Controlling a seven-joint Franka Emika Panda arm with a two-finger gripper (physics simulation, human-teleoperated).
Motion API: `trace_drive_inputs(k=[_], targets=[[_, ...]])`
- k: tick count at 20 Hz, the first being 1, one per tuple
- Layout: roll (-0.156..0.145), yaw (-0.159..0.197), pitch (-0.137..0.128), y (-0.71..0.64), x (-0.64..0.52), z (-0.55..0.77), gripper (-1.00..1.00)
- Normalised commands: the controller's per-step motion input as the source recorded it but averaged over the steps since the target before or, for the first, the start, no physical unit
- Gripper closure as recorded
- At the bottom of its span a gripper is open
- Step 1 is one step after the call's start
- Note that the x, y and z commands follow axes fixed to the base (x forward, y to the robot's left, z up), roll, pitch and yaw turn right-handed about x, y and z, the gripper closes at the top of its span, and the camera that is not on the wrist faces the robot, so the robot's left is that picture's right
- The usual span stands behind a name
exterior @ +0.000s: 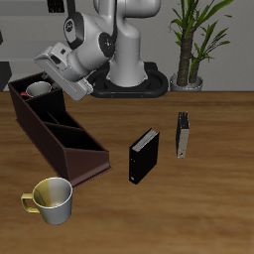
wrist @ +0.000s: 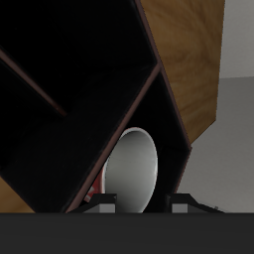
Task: Place the red mug into the right desk caddy's right compartment
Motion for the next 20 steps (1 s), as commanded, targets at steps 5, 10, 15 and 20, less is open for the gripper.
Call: trace_drive_inputs(k=[5, 10, 15, 20], targets=[[0.004, 0.01, -0.002, 0.04, 0.02, 0.04, -1.0], [0.045, 0.028, -0.016, 0.16, 0.14, 0.15, -1.0], [0.086, 0.049, -0.041, 0.35, 0.23, 0.24, -1.0], [0.16, 0.065, -0.058, 0.69, 0.42, 0.4, -1.0]])
